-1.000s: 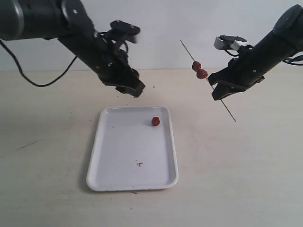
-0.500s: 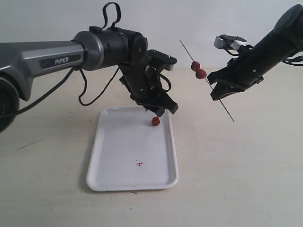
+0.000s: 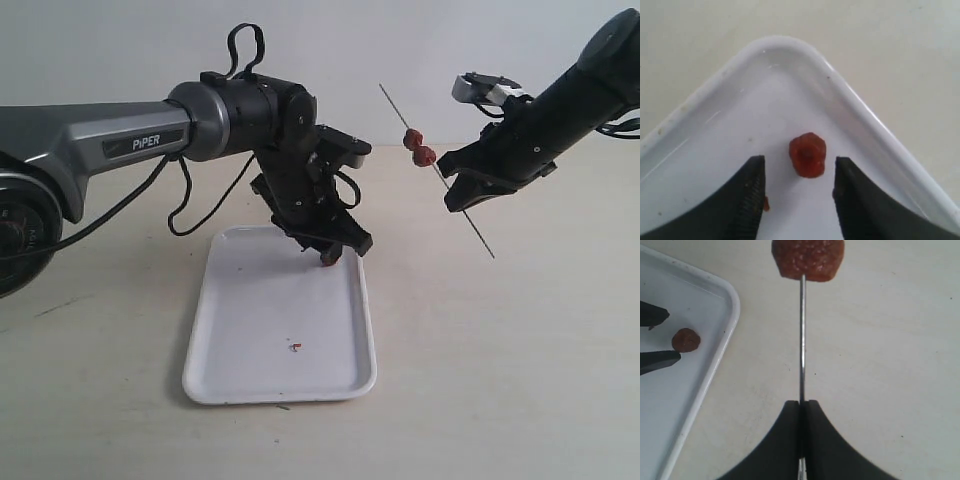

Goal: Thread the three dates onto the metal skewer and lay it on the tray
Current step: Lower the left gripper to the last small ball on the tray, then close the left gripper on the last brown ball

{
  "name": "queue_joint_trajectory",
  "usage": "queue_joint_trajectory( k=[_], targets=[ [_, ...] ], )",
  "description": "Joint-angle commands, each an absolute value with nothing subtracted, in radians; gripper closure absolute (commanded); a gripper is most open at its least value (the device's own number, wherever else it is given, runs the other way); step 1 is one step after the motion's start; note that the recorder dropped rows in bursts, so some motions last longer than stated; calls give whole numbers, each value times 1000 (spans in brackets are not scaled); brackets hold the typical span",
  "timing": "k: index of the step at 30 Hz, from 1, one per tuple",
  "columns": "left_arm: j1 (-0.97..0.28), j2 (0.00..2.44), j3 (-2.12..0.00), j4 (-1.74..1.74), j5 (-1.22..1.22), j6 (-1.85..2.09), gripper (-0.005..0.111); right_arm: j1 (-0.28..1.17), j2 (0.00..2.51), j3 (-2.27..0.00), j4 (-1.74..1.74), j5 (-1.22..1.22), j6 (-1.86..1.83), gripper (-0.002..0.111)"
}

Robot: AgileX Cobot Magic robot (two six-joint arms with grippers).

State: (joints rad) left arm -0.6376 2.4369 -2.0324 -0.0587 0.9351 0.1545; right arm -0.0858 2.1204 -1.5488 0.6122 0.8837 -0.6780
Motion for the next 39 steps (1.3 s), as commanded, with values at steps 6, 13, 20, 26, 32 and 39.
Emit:
queue_joint_trajectory(
  k=[6,13,20,26,32,39],
  targets=[
    [-640,2497,-2044,-79,906,148,62,-87,2109,-1552,621,887,-687,108],
    [-640,2502,-2050,-83,882,152,62,-87,2109,-1552,621,887,-697,108],
    [-640,2502,-2050,-89,883,152,62,-87,2109,-1552,621,887,-697,108],
    [-640,2502,-2050,-89,902,152,75,-87,2109,-1552,621,887,-697,108],
    [-640,2502,-2050,-89,913,152,84,-87,2109,-1552,621,890,-697,108],
    [-640,2502,-2050,-89,921,152,84,-87,2109,-1552,623,890,-697,108]
  ],
)
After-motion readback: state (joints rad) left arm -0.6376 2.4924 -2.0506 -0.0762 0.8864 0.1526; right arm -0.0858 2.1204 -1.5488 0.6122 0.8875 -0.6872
